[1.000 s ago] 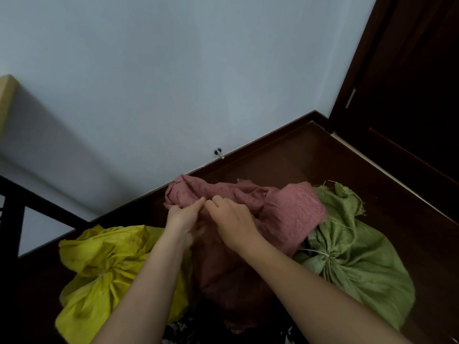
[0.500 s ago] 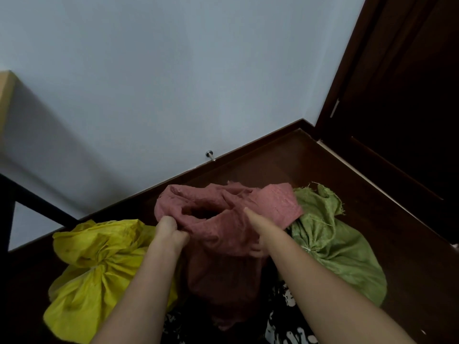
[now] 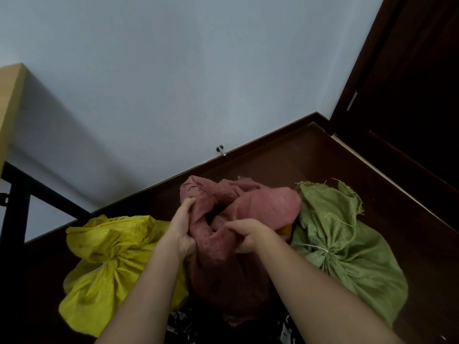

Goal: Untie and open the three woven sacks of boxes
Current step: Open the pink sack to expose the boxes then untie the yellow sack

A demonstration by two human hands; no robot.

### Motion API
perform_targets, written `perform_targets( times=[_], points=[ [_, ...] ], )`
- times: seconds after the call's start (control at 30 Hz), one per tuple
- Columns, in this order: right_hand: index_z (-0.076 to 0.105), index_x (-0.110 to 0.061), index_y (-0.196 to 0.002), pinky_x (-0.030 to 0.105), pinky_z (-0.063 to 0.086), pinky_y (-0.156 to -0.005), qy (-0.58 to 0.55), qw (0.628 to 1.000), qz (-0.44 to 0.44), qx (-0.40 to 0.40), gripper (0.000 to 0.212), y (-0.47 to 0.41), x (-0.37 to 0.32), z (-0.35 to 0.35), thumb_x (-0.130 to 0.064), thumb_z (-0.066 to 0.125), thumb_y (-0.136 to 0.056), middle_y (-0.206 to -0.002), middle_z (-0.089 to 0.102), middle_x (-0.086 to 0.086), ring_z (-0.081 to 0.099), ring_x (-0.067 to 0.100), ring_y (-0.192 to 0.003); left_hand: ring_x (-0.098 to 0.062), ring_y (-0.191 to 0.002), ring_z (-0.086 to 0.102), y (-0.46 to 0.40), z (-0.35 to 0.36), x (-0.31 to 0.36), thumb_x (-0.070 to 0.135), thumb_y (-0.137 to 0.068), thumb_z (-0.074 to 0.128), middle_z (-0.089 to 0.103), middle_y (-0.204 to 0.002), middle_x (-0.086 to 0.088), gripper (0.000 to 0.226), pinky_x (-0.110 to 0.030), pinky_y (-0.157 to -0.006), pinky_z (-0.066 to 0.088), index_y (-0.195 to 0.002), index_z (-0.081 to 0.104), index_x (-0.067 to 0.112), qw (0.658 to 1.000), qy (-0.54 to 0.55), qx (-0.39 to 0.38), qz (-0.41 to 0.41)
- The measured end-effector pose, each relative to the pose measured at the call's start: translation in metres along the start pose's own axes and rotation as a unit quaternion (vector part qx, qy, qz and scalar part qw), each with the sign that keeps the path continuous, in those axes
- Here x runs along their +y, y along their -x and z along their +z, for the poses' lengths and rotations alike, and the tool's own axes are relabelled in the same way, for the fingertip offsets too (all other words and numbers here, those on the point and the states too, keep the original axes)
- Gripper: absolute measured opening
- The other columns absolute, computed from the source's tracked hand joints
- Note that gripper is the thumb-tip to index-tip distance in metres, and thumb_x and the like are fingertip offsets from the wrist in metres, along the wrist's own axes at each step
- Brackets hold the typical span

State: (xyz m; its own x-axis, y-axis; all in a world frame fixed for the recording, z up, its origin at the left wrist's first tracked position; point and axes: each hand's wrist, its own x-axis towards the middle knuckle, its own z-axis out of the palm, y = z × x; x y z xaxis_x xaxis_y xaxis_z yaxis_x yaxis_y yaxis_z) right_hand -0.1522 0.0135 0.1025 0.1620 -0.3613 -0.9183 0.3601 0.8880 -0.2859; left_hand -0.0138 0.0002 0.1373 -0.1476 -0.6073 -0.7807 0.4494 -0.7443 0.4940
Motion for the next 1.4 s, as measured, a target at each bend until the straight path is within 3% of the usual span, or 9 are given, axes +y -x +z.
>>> perform_targets(
  times=[0.17,0.4,0.57,0.8,0.9,0.97,1.1,1.3,1.4],
  points=[
    [0.055,-0.002,-0.101,0.046,0.050,-0.089,-0.158,0.981,-0.106,0.028,0.021,0.008,-0.007,-0.011,0.006,0.044,-0.086,-0.100,0.060,0.021,0.060,0.034,-0.102,-0.041,-0.084,0.070,-0.006,-0.018,0.009,0.015,-0.090,0.060,0.065,-0.110,-0.026,0.044,-0.051,-0.062,0.056,-0.132,0.052,0.007,0.999,0.019,0.034,-0.003],
    [0.045,0.013,-0.128,0.047,0.034,-0.107,-0.290,0.942,-0.162,-0.047,0.046,0.022,-0.006,-0.041,0.013,0.025,-0.086,-0.119,0.054,0.032,0.053,0.042,-0.110,-0.032,-0.131,0.044,-0.006,-0.024,0.006,0.041,-0.102,0.035,0.050,-0.138,-0.014,0.048,-0.051,-0.108,0.033,-0.138,0.045,0.011,0.981,0.152,0.121,0.005],
    [0.043,0.001,-0.138,0.051,0.028,-0.112,-0.394,0.895,-0.202,-0.046,0.044,0.017,0.002,-0.043,-0.015,0.029,-0.100,-0.138,0.044,0.024,0.039,0.038,-0.133,-0.023,-0.090,0.062,0.006,-0.014,0.000,0.073,-0.082,0.045,0.064,-0.099,0.000,0.060,-0.038,-0.073,0.053,-0.114,0.058,0.025,0.969,0.081,0.222,-0.073],
    [0.047,-0.006,-0.138,0.054,0.034,-0.110,-0.381,0.893,-0.224,-0.083,0.048,0.010,0.004,-0.037,-0.031,0.034,-0.099,-0.141,0.046,0.022,0.044,0.036,-0.130,-0.039,-0.117,0.049,0.024,0.020,-0.019,0.050,-0.075,0.073,0.052,-0.121,-0.017,0.057,-0.051,-0.098,0.041,-0.113,0.052,0.013,0.974,-0.067,0.168,-0.139],
    [0.052,-0.005,-0.133,0.052,0.041,-0.101,-0.319,0.914,-0.214,-0.131,0.050,0.017,0.006,-0.037,-0.039,0.038,-0.099,-0.133,0.053,0.024,0.050,0.037,-0.122,-0.035,-0.125,0.047,0.023,0.038,-0.024,0.020,-0.097,0.053,0.052,-0.133,-0.017,0.019,-0.050,-0.106,0.037,-0.111,0.061,0.011,0.986,-0.050,0.105,-0.117],
    [0.055,-0.004,-0.130,0.053,0.041,-0.103,-0.263,0.929,-0.203,-0.163,0.049,0.025,0.006,-0.041,-0.036,0.041,-0.096,-0.130,0.057,0.025,0.052,0.040,-0.121,-0.032,-0.135,0.039,0.009,0.037,-0.029,0.002,-0.101,0.034,0.040,-0.146,-0.018,0.039,-0.044,-0.110,0.032,-0.137,0.045,0.008,0.992,-0.014,0.103,-0.071],
    [0.060,-0.004,-0.127,0.055,0.035,-0.107,-0.257,0.931,-0.200,-0.164,0.055,0.029,0.003,-0.065,-0.031,0.040,-0.083,-0.127,0.059,0.026,0.052,0.042,-0.121,-0.025,-0.096,0.061,-0.008,0.025,-0.037,-0.001,-0.100,0.018,0.059,-0.119,-0.008,0.045,-0.044,-0.088,0.039,-0.119,0.058,0.005,0.979,0.101,0.176,-0.020],
    [0.061,-0.012,-0.106,0.040,0.055,-0.070,-0.199,0.956,-0.171,0.127,0.043,0.007,-0.003,-0.086,-0.048,0.059,-0.082,-0.109,0.067,0.014,0.064,0.030,-0.094,-0.029,-0.099,0.056,-0.027,-0.003,-0.045,0.030,-0.100,0.029,0.061,-0.103,-0.014,0.037,-0.047,-0.106,0.035,-0.090,0.061,0.014,0.975,0.175,0.136,0.029],
    [0.048,-0.004,-0.126,0.046,0.056,-0.081,-0.160,0.913,-0.194,0.320,0.068,0.002,-0.012,-0.092,-0.043,0.069,-0.074,-0.114,0.062,0.014,0.064,0.034,-0.099,-0.030,-0.119,0.052,-0.035,-0.017,-0.037,0.036,-0.097,0.033,0.057,-0.128,-0.010,0.041,-0.052,-0.109,0.032,-0.116,0.062,0.014,0.978,0.156,0.133,0.045]
  ],
)
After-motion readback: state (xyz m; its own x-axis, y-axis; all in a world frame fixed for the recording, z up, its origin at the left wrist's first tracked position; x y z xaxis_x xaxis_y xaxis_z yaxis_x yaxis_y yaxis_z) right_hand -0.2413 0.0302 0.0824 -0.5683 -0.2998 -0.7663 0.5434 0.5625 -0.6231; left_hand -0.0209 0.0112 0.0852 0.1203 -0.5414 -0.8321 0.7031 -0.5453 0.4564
